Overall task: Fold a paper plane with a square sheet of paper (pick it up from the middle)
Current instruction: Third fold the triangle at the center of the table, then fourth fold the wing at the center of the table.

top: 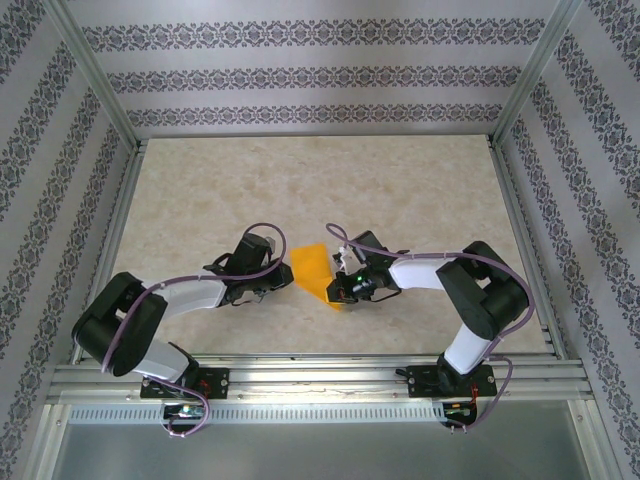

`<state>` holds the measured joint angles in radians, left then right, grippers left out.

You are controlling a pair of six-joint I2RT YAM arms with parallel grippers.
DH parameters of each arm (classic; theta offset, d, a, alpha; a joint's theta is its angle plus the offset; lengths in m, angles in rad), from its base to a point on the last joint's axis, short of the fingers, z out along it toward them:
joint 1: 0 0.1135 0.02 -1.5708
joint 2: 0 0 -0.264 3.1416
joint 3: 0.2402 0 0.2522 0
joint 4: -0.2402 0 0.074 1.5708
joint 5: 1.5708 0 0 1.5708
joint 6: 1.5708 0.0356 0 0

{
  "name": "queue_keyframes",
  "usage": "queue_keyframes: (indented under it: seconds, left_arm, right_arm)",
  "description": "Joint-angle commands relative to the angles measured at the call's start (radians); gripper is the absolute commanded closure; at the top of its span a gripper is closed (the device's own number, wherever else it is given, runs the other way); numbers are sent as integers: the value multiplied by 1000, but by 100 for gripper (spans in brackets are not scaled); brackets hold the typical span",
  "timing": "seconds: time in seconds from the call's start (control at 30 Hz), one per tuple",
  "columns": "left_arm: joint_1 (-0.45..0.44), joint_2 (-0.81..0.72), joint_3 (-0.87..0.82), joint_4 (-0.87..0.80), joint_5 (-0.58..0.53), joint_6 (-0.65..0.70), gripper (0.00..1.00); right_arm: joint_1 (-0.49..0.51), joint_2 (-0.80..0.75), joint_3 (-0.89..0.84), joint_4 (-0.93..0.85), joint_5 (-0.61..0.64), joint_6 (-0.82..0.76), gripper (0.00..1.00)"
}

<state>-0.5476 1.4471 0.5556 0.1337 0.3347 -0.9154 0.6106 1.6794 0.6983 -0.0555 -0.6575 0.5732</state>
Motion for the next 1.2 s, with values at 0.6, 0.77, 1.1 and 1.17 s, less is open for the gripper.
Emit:
queue_keyframes:
  seconds: [0.6,0.77,1.1,1.17]
  left_arm:
    - [73,13,38,20,98,-34,54]
    - [87,53,43,41,136,-54,56]
    - [101,88,60,24,143,-63,59]
    - [101,91,62,17,136,-70,60]
  right_arm:
    - [-78,-78,58,-55,46,-12,73]
    - [-72,-30,97,-62,40,-23,73]
    - [-82,2,102,-31,35,9,83]
    - [-86,-4,96,-24,30,13,87]
